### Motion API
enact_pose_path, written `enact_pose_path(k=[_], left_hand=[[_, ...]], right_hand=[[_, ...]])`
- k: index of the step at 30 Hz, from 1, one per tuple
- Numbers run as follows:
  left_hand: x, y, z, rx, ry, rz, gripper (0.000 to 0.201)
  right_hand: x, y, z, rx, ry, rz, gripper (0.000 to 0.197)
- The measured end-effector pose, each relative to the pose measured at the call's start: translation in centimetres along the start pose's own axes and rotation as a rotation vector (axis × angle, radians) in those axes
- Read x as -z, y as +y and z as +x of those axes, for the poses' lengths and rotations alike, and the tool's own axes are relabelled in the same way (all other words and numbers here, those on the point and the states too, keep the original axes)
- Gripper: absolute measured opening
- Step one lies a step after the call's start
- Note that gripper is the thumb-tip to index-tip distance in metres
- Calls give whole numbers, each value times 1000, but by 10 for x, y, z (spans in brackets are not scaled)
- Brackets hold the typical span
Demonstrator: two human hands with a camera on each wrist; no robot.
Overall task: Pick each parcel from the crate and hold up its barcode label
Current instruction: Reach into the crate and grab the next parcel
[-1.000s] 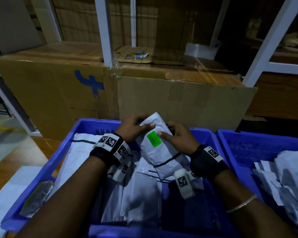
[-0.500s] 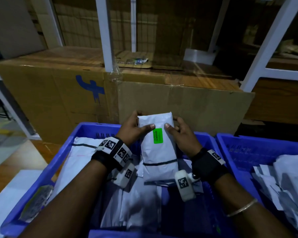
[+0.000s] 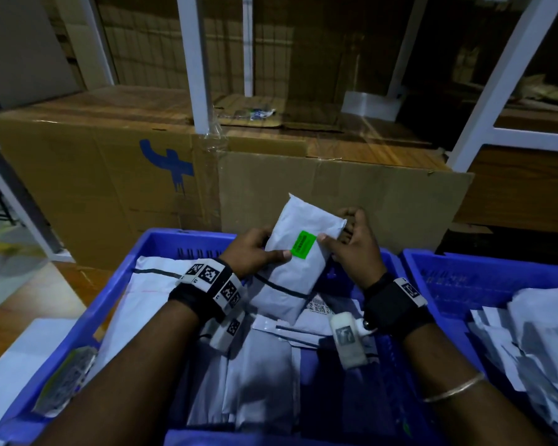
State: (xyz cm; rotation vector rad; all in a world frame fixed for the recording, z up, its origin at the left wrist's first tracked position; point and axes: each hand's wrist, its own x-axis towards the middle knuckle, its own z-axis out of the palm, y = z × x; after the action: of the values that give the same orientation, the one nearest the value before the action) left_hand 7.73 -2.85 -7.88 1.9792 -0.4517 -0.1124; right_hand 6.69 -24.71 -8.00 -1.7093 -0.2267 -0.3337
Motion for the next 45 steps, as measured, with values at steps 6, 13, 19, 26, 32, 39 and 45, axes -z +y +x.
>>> enact_pose_path(k=[6,13,19,26,32,39,45], left_hand=[[-2,0,-2,-54,-105,166,39],[0,2,-1,-72,-112,229,31],[16,-6,3,12,-17,275,21],[23,-6,1,19,8,239,13],[15,-11,2,38,-32,294,13],[21,-16,6,77,19,324,20],[13,-16,6,85,8,395,15]], right_hand=[[4,-10,-5,141,-88,-278,55],[11,-7,0,109,-61,-319,29],[18,2,6,31,37,-340,36],[20,5,4,11,-13,-425,35],[20,5,4,10,-130,-507,11],[30,8,7,-55,-112,-598,12],[23,9,0,-45,-225,-618,20]])
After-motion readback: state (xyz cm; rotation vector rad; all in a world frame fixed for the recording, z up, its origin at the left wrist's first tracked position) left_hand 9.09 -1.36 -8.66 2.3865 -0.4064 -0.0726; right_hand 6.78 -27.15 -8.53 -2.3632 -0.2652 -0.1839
